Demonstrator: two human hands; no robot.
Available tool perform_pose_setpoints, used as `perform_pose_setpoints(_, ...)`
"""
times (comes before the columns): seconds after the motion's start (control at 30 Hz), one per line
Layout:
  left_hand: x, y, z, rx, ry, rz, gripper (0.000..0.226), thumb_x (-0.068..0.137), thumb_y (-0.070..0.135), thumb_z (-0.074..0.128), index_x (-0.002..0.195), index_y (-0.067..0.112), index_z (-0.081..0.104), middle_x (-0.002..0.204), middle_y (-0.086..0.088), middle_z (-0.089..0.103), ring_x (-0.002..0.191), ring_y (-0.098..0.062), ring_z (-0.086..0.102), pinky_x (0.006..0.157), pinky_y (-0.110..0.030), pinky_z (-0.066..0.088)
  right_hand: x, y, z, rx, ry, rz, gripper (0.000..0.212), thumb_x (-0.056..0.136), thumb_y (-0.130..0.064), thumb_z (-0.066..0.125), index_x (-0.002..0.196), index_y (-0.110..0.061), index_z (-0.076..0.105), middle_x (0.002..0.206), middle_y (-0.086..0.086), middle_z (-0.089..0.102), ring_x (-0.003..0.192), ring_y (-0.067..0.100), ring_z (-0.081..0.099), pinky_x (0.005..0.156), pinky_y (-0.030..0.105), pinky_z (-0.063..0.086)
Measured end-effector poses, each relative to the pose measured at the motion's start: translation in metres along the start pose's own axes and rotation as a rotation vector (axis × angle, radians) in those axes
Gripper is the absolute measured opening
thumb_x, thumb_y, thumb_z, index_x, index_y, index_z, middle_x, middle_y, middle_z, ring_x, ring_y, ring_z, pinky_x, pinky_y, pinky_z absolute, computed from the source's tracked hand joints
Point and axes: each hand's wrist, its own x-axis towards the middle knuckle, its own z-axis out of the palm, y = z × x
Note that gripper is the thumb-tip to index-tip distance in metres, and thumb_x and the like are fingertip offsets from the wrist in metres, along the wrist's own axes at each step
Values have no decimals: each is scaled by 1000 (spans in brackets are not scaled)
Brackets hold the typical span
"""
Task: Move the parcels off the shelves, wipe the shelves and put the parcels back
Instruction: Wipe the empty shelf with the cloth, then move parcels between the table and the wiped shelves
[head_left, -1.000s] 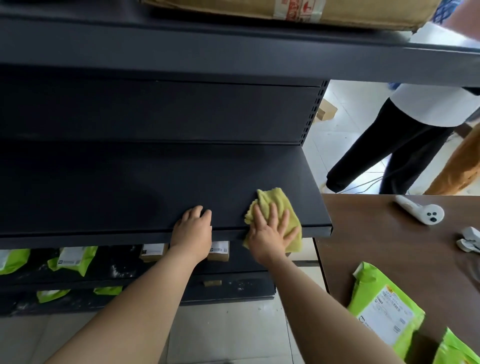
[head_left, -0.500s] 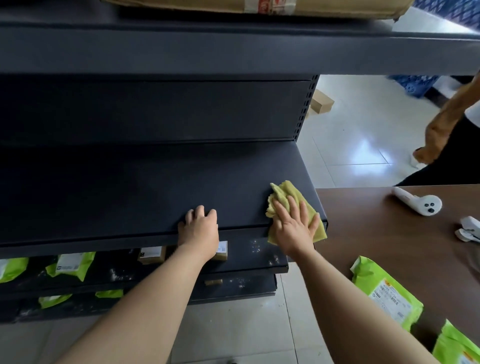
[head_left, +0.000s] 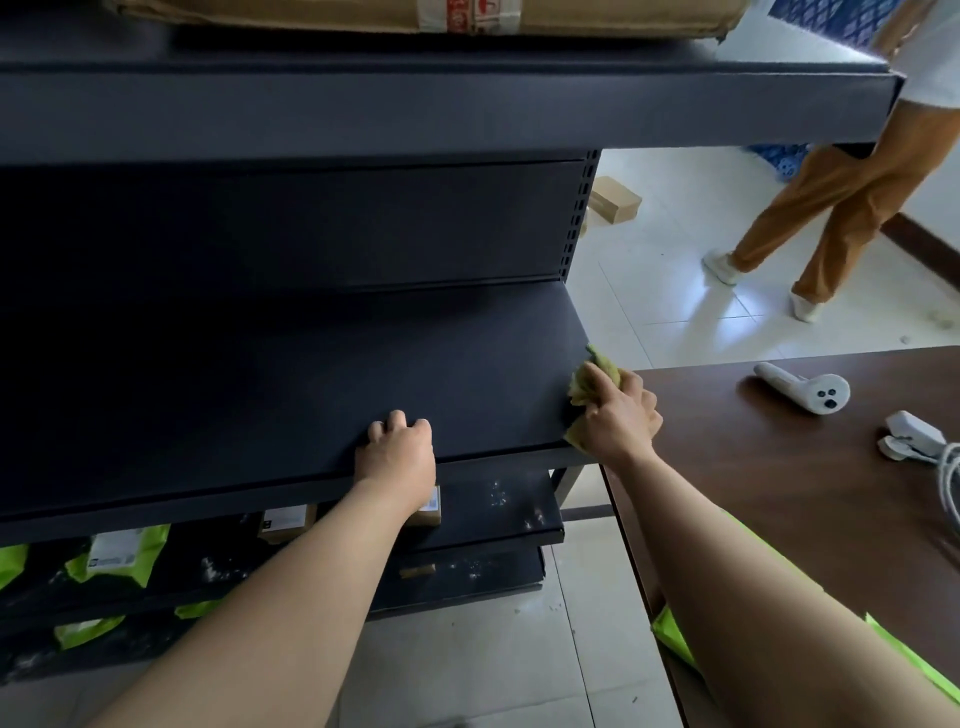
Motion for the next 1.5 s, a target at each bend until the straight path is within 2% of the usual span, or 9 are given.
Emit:
perform_pose_setpoints(0.13,1,-3,-5,-1,-25,18,22,97,16,44,119,15,47,135,-7,35,116,-29,39,87,-38,44,-9,-26,4,79,-41,-80,88,71,-17,53,142,-53,13,142,-3,32,121,31,34,102,43,25)
perform_pose_setpoints(0.27,3,-4,-11,-1,-53,39,20,97,13,43,115,15,49,132,-6,38,113,-28,41,87,-38,45,-10,-36,14,-168,-202,-93,64,86,-28,53,143,-38,25,153,6,18,135,34,21,110,46,17)
perform_pose_setpoints(0.4,7,-9,-14,15,-72,63,15,96,13,42,110,15,49,128,-6,41,110,-28,43,86,-37,45,-15,-42,9,-227,-264,-88,63,89,-36,52,146,-41,25,159,-1,10,145,28,7,116,56,1)
perform_pose_setpoints(0.57,12,-12,-26,16,-68,129,7,95,13,41,98,16,46,120,-5,48,109,-26,48,84,-36,44,-34,-38,-5,-218,-182,-30,49,93,-42,49,141,-39,40,156,-5,22,146,21,8,117,53,5)
perform_pose_setpoints(0.63,13,-10,-33,-7,-47,179,16,96,14,41,109,15,51,119,-5,50,109,-26,50,85,-36,44,-44,-31,-11,-222,-176,3,46,94,-45,48,139,-36,45,155,-3,25,146,22,11,117,50,10)
perform_pose_setpoints(0.83,15,9,-56,-99,-11,292,23,99,22,38,112,13,54,118,-7,57,101,-27,55,83,-36,47,-91,-8,-31,-129,-106,125,32,92,-36,51,119,-26,63,136,0,48,134,23,36,109,43,30)
perform_pose_setpoints(1.17,-20,104,-53,-196,-78,577,31,98,25,38,122,13,53,121,-12,57,107,-30,55,83,-32,42,-176,75,-84,16,38,447,42,94,-28,53,135,-18,54,147,4,44,136,23,39,111,39,32)
perform_pose_setpoints(1.37,-56,160,-21,-261,-168,702,32,96,25,45,124,12,54,121,-10,61,110,-29,56,91,-35,47,-217,127,-102,186,134,609,43,92,-14,51,135,-9,53,139,9,52,121,22,53,98,28,39)
perform_pose_setpoints(1.5,-69,182,10,-287,-233,677,31,95,26,48,120,11,56,121,-11,60,111,-29,55,92,-32,46,-229,151,-94,323,155,691,43,92,-12,51,134,-9,54,128,15,61,69,10,46,56,16,34)
